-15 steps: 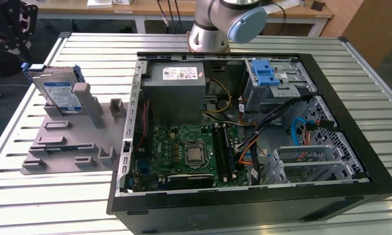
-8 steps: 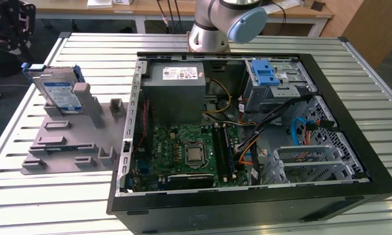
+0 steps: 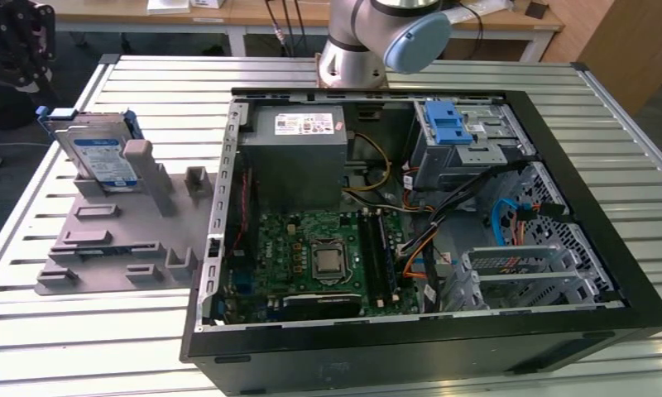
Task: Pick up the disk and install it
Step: 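Pick up the disk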
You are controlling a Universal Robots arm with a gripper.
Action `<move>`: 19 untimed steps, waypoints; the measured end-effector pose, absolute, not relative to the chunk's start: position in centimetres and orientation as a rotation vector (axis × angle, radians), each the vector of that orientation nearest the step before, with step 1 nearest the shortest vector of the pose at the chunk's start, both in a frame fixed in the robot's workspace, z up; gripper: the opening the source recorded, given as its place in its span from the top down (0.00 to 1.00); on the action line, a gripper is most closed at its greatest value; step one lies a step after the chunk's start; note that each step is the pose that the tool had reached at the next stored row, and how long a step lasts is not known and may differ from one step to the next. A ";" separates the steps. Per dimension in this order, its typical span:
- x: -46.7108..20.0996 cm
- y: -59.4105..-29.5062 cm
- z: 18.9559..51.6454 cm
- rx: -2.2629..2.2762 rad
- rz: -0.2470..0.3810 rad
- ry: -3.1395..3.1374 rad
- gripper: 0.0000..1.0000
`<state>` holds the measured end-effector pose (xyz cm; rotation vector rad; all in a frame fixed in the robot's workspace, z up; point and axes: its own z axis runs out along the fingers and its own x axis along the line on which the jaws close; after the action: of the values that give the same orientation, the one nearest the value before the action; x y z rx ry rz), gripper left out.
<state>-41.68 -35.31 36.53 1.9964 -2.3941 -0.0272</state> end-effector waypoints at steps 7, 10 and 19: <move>-41.8 -35.1 36.4 2.049 -0.005 -2.371 0.89; -41.8 -35.1 36.4 2.053 -0.005 -2.368 0.89; -41.8 -35.0 36.3 2.053 -0.005 -2.368 0.89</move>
<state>-41.81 -35.01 36.25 2.0527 -2.3680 -0.0049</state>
